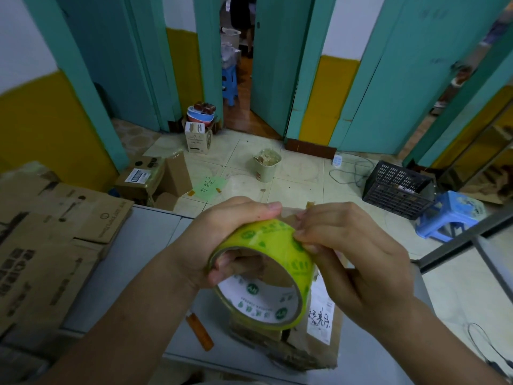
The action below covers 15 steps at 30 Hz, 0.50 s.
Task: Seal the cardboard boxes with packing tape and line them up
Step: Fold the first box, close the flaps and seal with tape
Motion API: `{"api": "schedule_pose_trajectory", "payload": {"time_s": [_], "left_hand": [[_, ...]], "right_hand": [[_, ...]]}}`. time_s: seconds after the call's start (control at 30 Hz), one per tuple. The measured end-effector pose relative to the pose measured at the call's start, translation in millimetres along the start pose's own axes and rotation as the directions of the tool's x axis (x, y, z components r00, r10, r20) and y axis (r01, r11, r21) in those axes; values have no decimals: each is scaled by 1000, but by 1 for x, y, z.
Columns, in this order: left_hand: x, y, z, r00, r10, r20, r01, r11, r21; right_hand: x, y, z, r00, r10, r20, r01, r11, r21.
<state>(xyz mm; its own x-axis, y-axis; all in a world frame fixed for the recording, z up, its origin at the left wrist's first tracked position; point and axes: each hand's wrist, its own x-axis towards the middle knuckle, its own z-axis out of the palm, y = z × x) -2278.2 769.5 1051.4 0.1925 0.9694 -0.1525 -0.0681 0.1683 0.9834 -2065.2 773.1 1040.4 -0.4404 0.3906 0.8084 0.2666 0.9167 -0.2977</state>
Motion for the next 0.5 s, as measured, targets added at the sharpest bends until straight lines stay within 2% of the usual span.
{"api": "schedule_pose_trajectory", "payload": {"time_s": [0.1,0.2,0.33,0.5], "left_hand": [[-2,-1,-2,1000,14,-7,-14,998,-60],[-3,6,1,997,-24,76,31,995,-92],[-8,3,-2,996,-66,-53,59,990,-124],[-14,11,-1,994,-76,-83,71,996,-63]], "right_hand": [[2,0,-1,1000,-5,10,5,1000,-3],[2,-5,-3,1000,-18,7,18,1000,-15],[5,-13,-9,999,-14,46,16,999,-47],[8,-21,-11,996,-35,81,37,999,-25]]}}
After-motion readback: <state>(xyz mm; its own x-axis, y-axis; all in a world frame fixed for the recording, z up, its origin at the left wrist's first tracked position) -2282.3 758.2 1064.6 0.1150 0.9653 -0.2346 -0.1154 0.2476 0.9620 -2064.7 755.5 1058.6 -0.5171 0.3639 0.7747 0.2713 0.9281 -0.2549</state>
